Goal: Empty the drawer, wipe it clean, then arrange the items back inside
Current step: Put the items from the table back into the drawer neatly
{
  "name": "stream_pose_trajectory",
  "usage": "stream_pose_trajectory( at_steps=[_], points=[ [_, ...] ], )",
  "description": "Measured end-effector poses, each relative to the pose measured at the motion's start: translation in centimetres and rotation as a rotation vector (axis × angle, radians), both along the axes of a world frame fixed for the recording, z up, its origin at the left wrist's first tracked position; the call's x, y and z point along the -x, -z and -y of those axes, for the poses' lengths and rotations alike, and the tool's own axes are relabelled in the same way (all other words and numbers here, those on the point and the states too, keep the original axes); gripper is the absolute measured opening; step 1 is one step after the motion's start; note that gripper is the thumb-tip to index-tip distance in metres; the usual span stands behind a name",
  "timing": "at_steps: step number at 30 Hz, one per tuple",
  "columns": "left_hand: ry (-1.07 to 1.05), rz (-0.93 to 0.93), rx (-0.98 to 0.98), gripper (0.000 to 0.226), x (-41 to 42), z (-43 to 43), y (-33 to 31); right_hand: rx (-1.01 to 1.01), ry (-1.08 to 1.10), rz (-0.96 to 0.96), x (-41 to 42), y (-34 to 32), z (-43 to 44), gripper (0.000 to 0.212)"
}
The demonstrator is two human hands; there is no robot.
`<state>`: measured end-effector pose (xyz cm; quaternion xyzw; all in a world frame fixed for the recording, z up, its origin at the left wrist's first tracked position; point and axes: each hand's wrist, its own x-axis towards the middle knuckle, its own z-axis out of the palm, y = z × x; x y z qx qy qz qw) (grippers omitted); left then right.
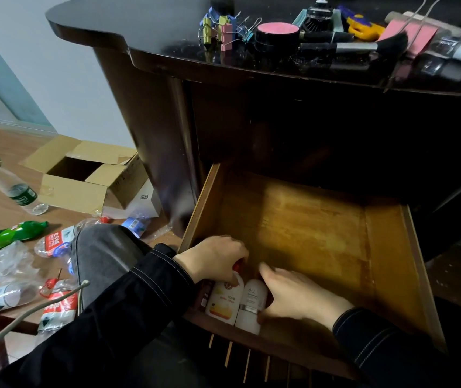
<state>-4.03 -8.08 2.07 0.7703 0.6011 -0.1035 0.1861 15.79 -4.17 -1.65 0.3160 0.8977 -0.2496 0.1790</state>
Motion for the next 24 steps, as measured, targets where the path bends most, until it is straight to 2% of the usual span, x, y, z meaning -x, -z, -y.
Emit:
stream_pose_trajectory(
  at_steps=[6, 10, 14, 17, 22, 24],
  points=[
    [-0.008, 0.007, 0.000, 0.046, 0.05, 0.13, 0.17, -0.014, -0.007, -0.005, -0.02, -0.06, -0.09, 0.097],
    [-0.010, 0.042, 0.014, 0.056, 0.30, 0.19, 0.33, -0.011, 0.000, 0.004, -0.10, 0.06, 0.10, 0.097],
    [-0.017, 0.027, -0.026, 0.064, 0.46, 0.26, 0.45, -0.001, 0.002, 0.010, -0.37, -0.39, -0.01, 0.079],
    [-0.010, -0.004, -0.025, 0.060, 0.42, 0.29, 0.67, -0.042, -0.033, 0.001, -0.28, -0.52, 0.20, 0.064],
    [0.014, 0.008, -0.032, 0.058, 0.44, 0.36, 0.70, -0.080, -0.060, 0.005, 0.01, -0.41, 0.25, 0.069],
    [0.012, 0.011, -0.037, 0.058, 0.42, 0.43, 0.62, -0.078, -0.059, 0.000, -0.01, -0.35, 0.13, 0.078]
  ],
)
